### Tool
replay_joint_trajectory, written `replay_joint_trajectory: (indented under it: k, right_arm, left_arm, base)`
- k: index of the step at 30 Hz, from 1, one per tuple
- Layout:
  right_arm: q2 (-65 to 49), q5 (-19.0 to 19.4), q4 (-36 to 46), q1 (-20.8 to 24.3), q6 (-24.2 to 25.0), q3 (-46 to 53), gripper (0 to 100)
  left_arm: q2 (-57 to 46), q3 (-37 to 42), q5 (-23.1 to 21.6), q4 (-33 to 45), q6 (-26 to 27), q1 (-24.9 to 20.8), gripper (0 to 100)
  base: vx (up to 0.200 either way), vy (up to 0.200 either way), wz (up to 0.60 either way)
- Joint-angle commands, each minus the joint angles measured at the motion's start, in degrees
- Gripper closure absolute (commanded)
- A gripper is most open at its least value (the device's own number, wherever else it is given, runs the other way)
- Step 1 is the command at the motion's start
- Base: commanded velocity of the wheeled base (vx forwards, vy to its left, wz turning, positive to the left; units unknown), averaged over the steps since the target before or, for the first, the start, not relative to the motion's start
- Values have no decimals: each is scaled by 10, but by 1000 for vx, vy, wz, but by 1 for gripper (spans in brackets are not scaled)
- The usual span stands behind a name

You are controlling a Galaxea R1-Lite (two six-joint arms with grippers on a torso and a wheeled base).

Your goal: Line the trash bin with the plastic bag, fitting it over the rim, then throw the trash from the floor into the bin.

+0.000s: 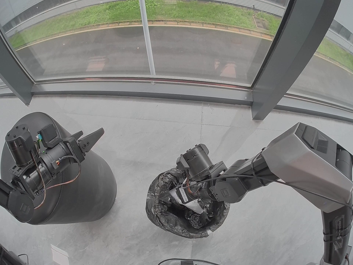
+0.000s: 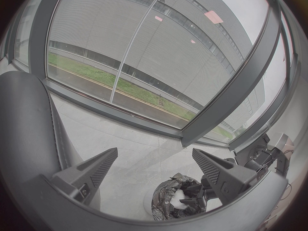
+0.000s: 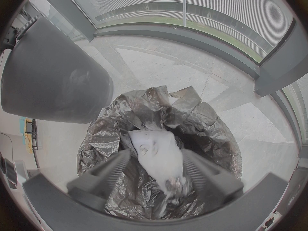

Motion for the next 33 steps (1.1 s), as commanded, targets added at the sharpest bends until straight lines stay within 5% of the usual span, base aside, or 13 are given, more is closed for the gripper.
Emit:
replay_joint_trajectory:
  k: [1,20,33]
  right_arm:
    - [-2,-4,-7,0,1,2,0]
    - [-24,-17,-66,19,26,20,0]
    - [6,31,-80,60,87,62,0]
  left_arm:
    - [0,1,0,0,0,0,0]
    - [0,1,0,-1,0,0,0]
    - [-1,0,0,-1,0,1,0]
  base:
    - [0,0,0]
    - [0,0,0]
    - [0,0,0]
